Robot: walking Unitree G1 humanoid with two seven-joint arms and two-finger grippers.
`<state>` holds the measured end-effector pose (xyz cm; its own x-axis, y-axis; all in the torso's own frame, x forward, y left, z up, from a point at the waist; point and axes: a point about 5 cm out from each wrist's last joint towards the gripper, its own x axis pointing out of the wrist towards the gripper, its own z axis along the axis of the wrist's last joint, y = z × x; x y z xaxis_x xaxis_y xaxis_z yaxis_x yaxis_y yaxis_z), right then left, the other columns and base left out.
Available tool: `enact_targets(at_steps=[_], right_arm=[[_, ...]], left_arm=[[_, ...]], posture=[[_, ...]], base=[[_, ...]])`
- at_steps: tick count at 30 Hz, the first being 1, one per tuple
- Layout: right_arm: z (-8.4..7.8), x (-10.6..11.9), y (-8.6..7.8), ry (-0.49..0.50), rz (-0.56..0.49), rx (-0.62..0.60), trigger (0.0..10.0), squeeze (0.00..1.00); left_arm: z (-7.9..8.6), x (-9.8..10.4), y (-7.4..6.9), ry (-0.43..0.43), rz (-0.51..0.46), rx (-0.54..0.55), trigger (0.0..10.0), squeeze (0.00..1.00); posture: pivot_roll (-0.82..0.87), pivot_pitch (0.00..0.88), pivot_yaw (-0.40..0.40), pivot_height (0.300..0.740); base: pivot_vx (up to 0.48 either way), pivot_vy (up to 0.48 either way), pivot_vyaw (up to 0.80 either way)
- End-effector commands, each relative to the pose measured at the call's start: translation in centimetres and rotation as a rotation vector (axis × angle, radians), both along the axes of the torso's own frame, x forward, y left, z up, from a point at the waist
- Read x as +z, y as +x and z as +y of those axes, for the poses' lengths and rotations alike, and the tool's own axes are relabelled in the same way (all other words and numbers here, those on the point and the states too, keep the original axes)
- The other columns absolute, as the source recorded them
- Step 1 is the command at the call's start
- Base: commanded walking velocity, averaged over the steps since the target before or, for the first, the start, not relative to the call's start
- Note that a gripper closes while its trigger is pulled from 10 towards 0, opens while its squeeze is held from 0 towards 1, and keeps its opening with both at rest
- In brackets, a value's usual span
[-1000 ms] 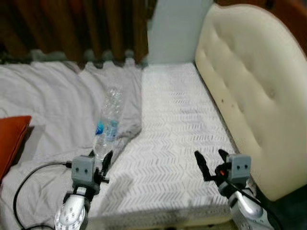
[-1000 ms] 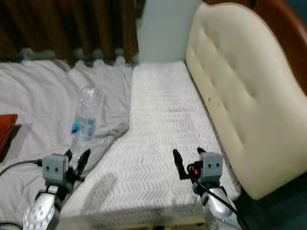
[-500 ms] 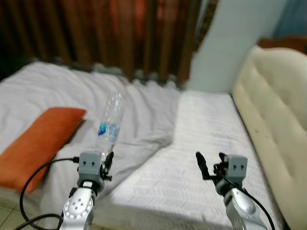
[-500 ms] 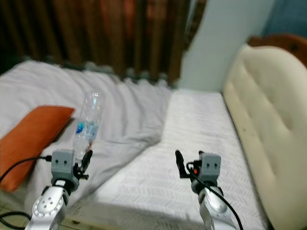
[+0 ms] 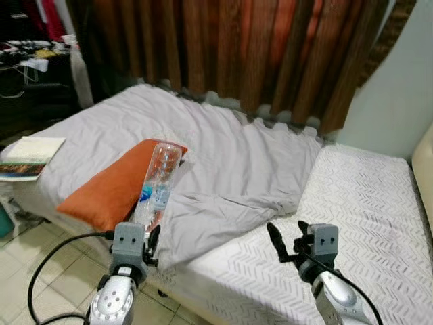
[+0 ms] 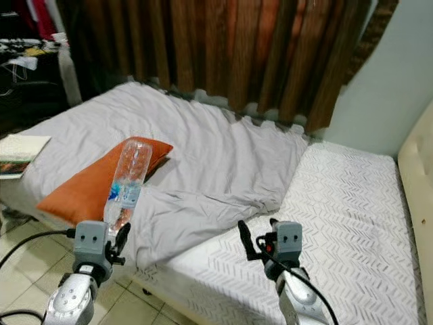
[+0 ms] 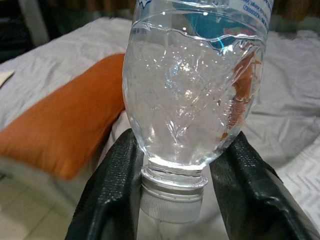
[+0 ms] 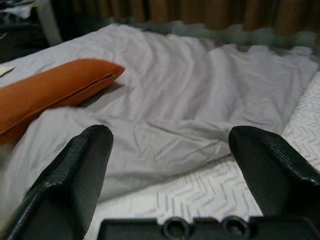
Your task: Clean up the room
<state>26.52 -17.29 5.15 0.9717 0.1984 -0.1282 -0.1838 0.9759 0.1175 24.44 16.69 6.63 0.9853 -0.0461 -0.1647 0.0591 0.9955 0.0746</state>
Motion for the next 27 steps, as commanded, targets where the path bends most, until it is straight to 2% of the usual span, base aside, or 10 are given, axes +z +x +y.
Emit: enact_targets(at_steps=[1,2,5,6,8,16,19,21,24,27], right_arm=[[-0.7,-0.2,0.0,-0.027,0.017,0.004,10.0,0.0],[-0.7,-0.2,0.0,-0.028,0.018,0.007,10.0,0.0],[-0.5,-0.1,0.1,-0.027,0.022,0.019,10.0,0.0],[-0.3,-0.2,0.2,-0.03,0.03,0.049,10.0,0.0],[-0.4,-0.3,0.3,-0.027,0.04,0.052,10.0,0.0],[-1.4,-0.4,0.2,-0.014,0.032,0.029,10.0,0.0],[-0.7,-1.1,-0.9,0.004,0.055,0.04,10.0,0.0],[-0.8,-1.3,-0.9,-0.003,0.064,0.046,10.0,0.0],[-1.0,-1.2,-0.7,-0.005,0.056,0.039,10.0,0.0],[-1.7,0.0,0.1,0.026,-0.017,-0.028,10.0,0.0]], left_arm=[[-0.3,0.8,0.0,-0.05,-0.041,0.016,10.0,0.0],[-0.1,0.7,-0.1,-0.064,-0.038,0.03,10.0,0.0],[0.1,0.4,-0.2,-0.029,-0.017,0.032,10.0,0.0],[0.3,0.1,-0.2,0.012,0.001,0.042,10.0,0.0],[0.1,0.0,-0.3,0.019,-0.002,0.036,10.0,0.0],[-1.7,0.6,-0.2,-0.02,-0.026,-0.027,10.0,0.0],[-1.9,1.0,-0.4,-0.001,-0.038,-0.038,10.0,0.0],[-2.0,1.0,-0.4,-0.01,-0.036,-0.027,10.0,0.0],[-1.6,1.1,-0.5,-0.031,-0.035,-0.007,10.0,0.0],[-0.3,1.9,-0.5,-0.025,-0.087,0.056,10.0,0.0]], posture=[[0.13,0.0,-0.097,0.74],[0.13,0.0,-0.097,0.74],[0.14,0.0,-0.115,0.74],[0.16,0.012,-0.151,0.74],[0.16,0.008,-0.158,0.74],[0.13,0.0,-0.104,0.74],[0.13,0.013,-0.099,0.74],[0.13,0.019,-0.1,0.74],[0.14,0.013,-0.107,0.74],[0.16,0.0,-0.134,0.74]], base=[[0.0,0.0,0.69],[0.0,0.0,0.69],[0.0,0.0,0.69],[0.0,0.0,0.68],[0.0,0.0,0.68],[0.0,0.0,0.68],[0.0,0.0,0.66],[0.0,0.0,0.65],[0.0,0.0,0.65],[0.28,0.0,0.62]])
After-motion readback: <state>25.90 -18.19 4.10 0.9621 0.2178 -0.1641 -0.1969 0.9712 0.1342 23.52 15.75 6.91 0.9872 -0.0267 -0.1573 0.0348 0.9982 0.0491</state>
